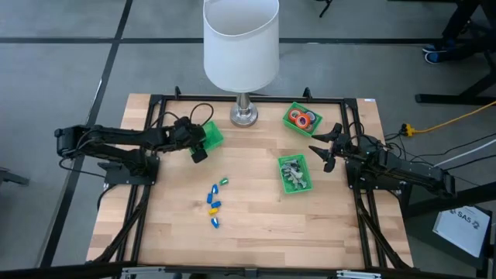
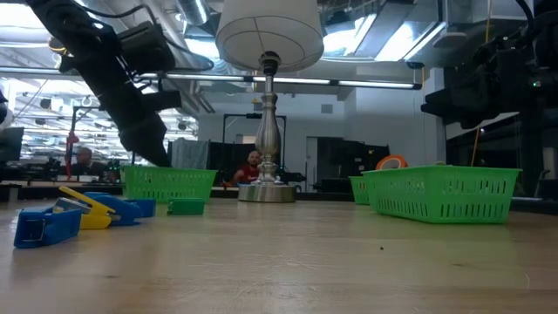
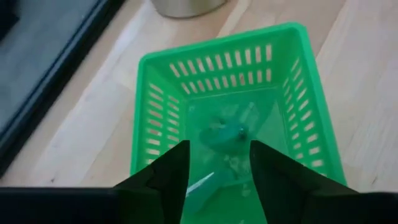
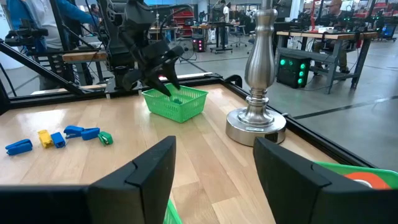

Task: Pick and place Stapler, Stapler remover, tape
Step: Put the green stapler into the left green bin

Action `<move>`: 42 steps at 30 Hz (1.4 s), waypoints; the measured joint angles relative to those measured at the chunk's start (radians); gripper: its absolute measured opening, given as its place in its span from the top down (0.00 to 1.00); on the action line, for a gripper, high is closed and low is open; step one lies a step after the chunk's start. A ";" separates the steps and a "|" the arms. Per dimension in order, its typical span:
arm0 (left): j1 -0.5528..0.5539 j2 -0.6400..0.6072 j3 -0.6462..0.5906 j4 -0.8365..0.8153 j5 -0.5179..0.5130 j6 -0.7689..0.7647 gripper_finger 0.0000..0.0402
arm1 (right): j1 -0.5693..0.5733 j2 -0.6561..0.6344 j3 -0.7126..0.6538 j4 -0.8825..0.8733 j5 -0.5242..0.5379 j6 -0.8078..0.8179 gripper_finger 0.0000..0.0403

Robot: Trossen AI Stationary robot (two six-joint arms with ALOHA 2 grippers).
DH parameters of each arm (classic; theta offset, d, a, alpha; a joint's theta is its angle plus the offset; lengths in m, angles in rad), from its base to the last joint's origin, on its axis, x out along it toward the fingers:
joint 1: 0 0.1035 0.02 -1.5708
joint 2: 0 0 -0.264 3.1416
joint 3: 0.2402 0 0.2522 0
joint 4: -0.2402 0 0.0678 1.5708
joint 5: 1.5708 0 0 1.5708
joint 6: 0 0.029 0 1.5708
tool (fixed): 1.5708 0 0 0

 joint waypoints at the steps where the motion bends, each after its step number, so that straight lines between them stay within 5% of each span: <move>1: -0.008 -0.007 0.000 -0.001 -0.014 0.001 0.59 | 0.000 0.000 0.000 0.000 0.000 0.000 0.45; 7: -0.071 -0.072 0.000 0.000 -0.087 0.043 0.54 | 0.000 0.000 0.000 0.000 0.000 0.000 0.45; 28: -0.450 -0.164 0.000 0.123 0.010 0.105 0.53 | 0.000 0.000 0.000 0.000 0.000 0.000 0.45; 42: -0.589 0.046 0.000 0.359 0.005 -0.058 0.53 | 0.000 0.000 0.000 0.000 0.000 0.000 0.45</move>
